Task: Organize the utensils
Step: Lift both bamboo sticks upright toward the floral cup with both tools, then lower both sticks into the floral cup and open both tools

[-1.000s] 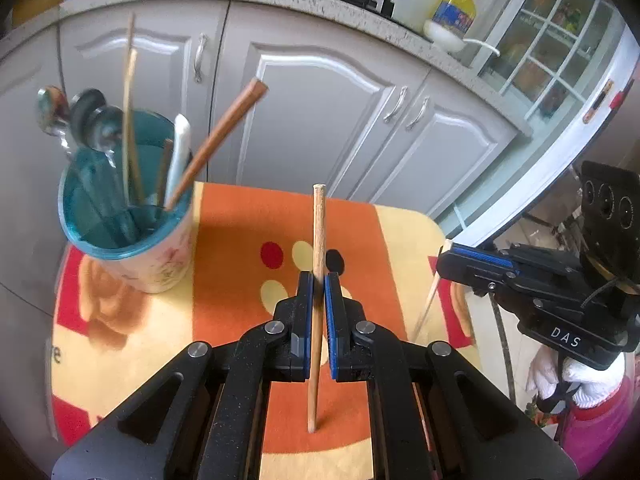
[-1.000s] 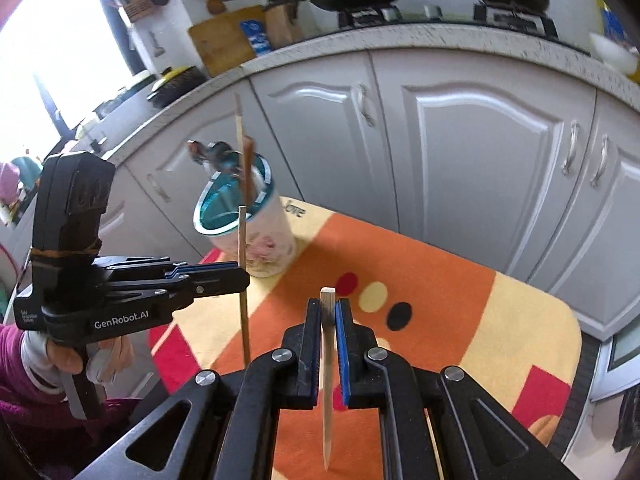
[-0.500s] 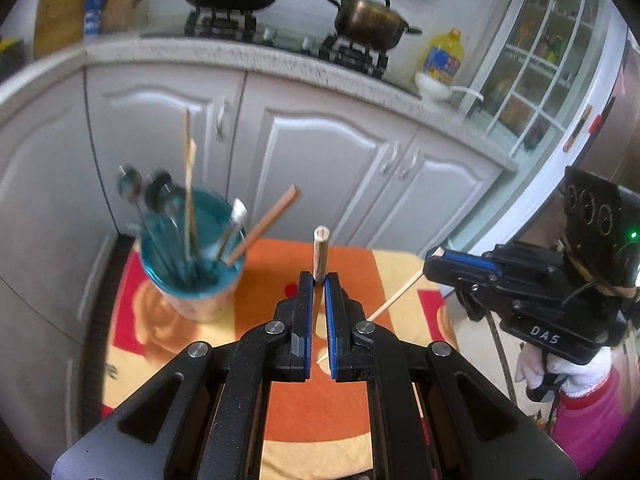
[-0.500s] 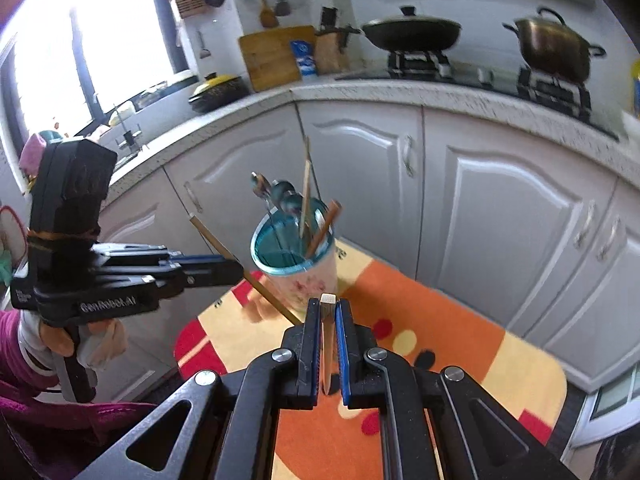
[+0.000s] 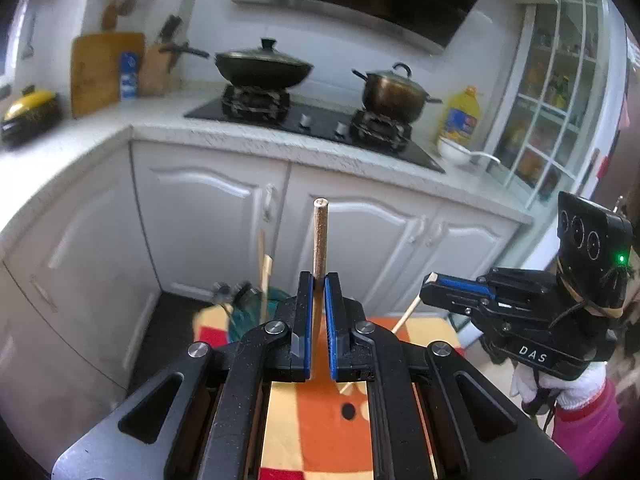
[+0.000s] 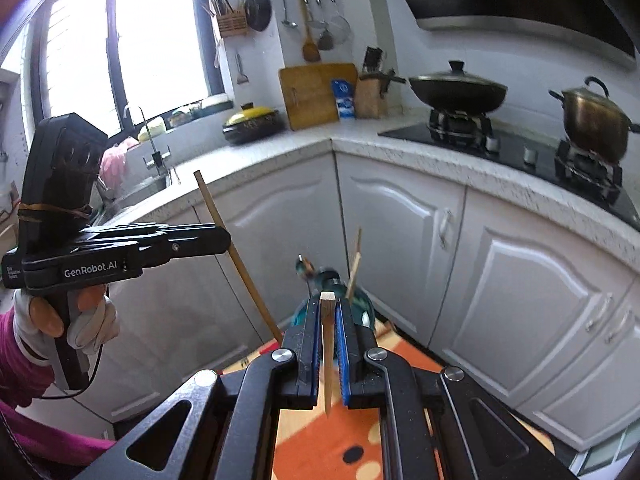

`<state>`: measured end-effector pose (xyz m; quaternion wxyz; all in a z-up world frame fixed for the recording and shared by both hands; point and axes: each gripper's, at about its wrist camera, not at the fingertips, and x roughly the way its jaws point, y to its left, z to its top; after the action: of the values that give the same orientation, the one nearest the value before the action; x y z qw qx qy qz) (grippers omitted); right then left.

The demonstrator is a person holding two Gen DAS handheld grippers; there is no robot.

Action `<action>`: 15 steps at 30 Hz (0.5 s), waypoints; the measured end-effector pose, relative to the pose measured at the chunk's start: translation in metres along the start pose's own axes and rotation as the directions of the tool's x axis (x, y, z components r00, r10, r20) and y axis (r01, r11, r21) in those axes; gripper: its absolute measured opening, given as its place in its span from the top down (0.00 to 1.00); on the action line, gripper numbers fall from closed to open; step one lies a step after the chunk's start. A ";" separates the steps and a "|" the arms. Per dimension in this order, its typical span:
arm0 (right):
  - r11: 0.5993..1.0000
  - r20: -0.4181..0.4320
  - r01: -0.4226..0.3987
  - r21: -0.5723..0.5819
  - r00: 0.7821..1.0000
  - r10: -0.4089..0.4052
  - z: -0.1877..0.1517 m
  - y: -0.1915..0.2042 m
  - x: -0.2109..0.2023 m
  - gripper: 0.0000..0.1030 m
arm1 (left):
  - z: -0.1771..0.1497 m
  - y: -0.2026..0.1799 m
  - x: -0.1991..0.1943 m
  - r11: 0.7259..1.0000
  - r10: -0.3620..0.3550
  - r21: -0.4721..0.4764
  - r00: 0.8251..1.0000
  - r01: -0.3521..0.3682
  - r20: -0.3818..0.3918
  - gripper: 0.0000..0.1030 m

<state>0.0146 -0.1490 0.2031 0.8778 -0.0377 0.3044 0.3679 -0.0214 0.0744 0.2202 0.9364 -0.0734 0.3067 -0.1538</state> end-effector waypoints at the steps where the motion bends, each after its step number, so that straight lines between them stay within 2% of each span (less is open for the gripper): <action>1: 1.000 0.005 -0.001 -0.002 1.000 0.001 0.004 0.002 0.002 0.93 | 0.004 0.004 -0.001 1.000 0.012 0.002 1.000 -0.012 0.008 0.96; 10: 1.000 0.036 0.003 0.006 0.999 -0.003 0.034 0.007 0.035 0.93 | 0.012 0.038 0.028 0.994 0.106 -0.035 0.994 -0.106 0.013 0.96; 15: 1.000 -0.003 -0.007 0.016 1.000 0.007 0.029 0.004 0.058 0.93 | 0.000 0.056 0.055 0.990 0.118 -0.080 0.993 -0.120 -0.029 0.96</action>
<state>0.0578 -0.1014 0.1954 0.8764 -0.0302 0.3086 0.3685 0.0343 0.1091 0.1770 0.9364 -0.0915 0.3276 -0.0861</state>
